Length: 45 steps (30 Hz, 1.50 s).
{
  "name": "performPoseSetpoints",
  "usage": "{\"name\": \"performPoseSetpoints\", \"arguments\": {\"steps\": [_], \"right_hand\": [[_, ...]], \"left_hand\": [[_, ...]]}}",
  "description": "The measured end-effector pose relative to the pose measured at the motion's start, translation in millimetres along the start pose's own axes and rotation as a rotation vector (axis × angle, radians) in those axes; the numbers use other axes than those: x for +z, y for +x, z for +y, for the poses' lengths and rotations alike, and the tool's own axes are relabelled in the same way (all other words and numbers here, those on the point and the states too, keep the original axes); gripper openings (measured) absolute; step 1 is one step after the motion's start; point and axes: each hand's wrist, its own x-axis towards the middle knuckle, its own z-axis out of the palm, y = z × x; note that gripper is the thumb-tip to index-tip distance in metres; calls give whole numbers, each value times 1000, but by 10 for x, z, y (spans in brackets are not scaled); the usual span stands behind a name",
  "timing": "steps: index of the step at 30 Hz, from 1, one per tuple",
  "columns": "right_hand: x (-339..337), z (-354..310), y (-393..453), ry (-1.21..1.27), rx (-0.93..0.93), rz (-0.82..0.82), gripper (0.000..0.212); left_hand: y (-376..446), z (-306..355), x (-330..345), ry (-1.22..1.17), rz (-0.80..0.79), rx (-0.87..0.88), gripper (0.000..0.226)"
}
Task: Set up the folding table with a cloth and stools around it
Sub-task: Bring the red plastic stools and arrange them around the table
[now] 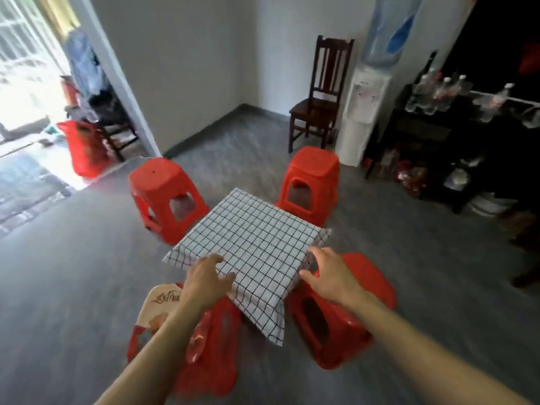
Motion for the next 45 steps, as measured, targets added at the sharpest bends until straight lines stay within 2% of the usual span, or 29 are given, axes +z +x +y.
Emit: {"name": "performPoseSetpoints", "arguments": {"steps": [4, 10, 14, 22, 28, 36, 45], "right_hand": [[90, -351, 284, 32, -164, -90, 64], [575, -1120, 392, -4, -417, -253, 65], [889, -1628, 422, -43, -533, -314, 67], [1415, -2186, 593, -147, -516, -377, 65], [1744, -2332, 715, -167, -517, -460, 65], [2158, -2492, 1495, -151, -573, -548, 61], [3171, -2258, 2378, -248, -638, -686, 66]], "left_hand": [[-364, -285, -228, -4, 137, -184, 53], [-941, -852, -543, -50, 304, -441, 53], [-1182, -1332, -642, -112, 384, -543, 55], [-1081, -2212, -608, -228, 335, -619, 54], [-930, -2495, -473, -293, 255, -672, 52], [-728, -2956, -383, -360, 288, -862, 55], [-103, -3188, 446, -399, 278, -1007, 52]]}}
